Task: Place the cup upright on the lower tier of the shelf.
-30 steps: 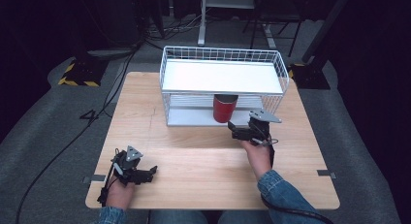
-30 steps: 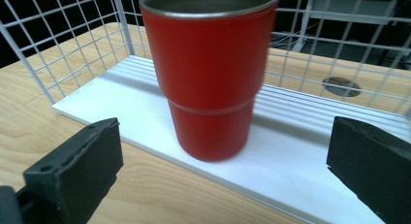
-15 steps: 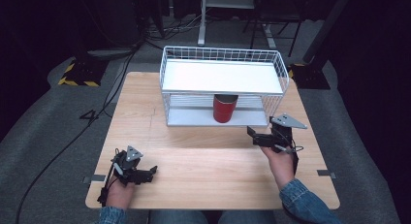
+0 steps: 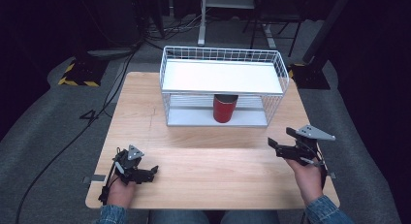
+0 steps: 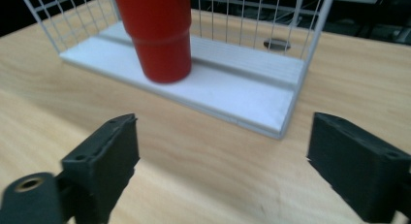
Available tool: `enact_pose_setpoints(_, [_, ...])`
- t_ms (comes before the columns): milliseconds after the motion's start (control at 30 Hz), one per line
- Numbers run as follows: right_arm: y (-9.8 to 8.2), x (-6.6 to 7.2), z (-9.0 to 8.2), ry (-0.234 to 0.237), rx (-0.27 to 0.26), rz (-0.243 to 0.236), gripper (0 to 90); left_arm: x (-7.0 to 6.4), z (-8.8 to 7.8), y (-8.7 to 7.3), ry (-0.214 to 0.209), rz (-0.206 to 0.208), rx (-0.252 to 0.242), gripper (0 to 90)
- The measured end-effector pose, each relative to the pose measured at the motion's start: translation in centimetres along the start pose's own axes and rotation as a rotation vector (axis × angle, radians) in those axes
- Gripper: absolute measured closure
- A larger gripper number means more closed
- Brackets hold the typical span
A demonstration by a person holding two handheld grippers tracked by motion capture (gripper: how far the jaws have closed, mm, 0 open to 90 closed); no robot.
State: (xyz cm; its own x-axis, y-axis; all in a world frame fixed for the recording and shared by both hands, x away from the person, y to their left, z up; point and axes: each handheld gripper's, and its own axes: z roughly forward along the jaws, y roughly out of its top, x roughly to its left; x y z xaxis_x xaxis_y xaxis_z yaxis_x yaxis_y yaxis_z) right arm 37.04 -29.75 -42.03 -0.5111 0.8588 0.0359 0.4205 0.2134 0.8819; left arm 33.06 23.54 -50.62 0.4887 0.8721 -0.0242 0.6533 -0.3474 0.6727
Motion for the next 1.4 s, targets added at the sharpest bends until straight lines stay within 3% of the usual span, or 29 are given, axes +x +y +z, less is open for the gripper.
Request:
enact_pose_setpoints(433, [-3.8, -1.4, -2.6, 0.001, 0.076, 0.014, 15.0, 0.0, 0.0, 0.0, 0.000, 0.003, 0.001, 1.5])
enact_pose_setpoints(800, [-7.6, -1.9, -2.9, 0.009, 0.117, 0.038, 15.2, 0.0, 0.0, 0.0, 0.000, 0.003, 0.001, 1.5])
enact_pose_setpoints(1033, [-9.5, -1.2, -2.0, 0.021, 0.163, -0.002, 15.3, 0.0, 0.0, 0.0, 0.001, -0.001, -0.001, 1.5])
enact_pose_setpoints(1100, [-9.6, -1.1, -1.9, 0.022, 0.165, -0.008, 15.4, 0.0, 0.0, 0.0, 0.000, 0.004, 0.001, 1.5])
enact_pose_setpoints(1167, [-9.8, -0.8, -1.6, 0.010, 0.187, -0.046, 15.6, 0.0, 0.0, 0.0, 0.000, 0.003, 0.001, 1.5])
enact_pose_setpoints(1400, [-10.1, -0.4, -1.1, 0.017, 0.251, -0.063, 15.9, 0.0, 0.0, 0.0, 0.001, 0.000, 0.000, 1.5])
